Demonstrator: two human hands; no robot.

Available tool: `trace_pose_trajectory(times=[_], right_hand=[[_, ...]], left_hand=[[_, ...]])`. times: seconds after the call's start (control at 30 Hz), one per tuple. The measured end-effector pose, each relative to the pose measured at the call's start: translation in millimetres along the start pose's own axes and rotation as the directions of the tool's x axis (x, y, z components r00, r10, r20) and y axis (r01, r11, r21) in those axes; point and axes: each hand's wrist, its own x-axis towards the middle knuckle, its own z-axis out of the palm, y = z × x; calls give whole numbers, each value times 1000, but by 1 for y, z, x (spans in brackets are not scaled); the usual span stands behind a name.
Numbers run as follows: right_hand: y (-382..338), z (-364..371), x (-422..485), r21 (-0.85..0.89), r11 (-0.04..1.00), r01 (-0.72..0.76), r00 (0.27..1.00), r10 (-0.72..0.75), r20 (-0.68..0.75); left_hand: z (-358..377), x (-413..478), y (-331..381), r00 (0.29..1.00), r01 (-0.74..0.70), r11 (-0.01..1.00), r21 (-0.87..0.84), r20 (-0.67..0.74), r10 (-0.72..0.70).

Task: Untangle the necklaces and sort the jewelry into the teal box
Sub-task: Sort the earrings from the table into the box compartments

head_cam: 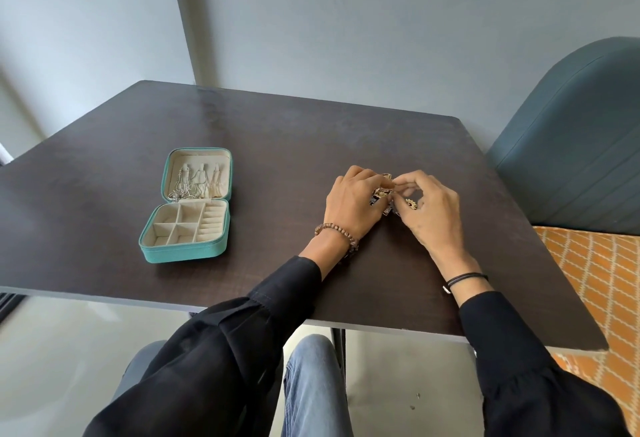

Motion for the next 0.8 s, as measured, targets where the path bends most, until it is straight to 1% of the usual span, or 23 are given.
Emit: trace_pose_trajectory(times=[0.1,0.27,0.47,0.57,0.6,0.67,0.73,0.8], right_hand=[[0,1,0,27,999,36,999,-35,-28],[-5,0,-1,74,993,94,992,-87,-93],[-18,-6,3,92,993,79,991,-68,-116],[-30,-10,7,122,991,52,995,-42,-87],[-34,-11,8,144,989,42,997,-33,-63],[-42,-12,9,230,973,16,1000,-11,-22],[-53,-15,5,357,933,-54,999,48,24],[-65,-19,0,473,873,-116,993,95,68]], left_hand=[[-1,-1,2,999,-7,999,33,-42,9],[0,-2,2,996,4,1000,17,-93,-2],[-6,0,8,990,-8,999,45,-138,14],[-17,-2,18,991,54,998,19,-127,-51],[-23,-5,21,987,100,995,-25,-124,-102],[-34,-8,24,966,217,960,-177,-103,-238],[-46,-15,25,929,315,875,-367,-72,-364],[-57,-25,27,886,371,747,-551,-29,-462]])
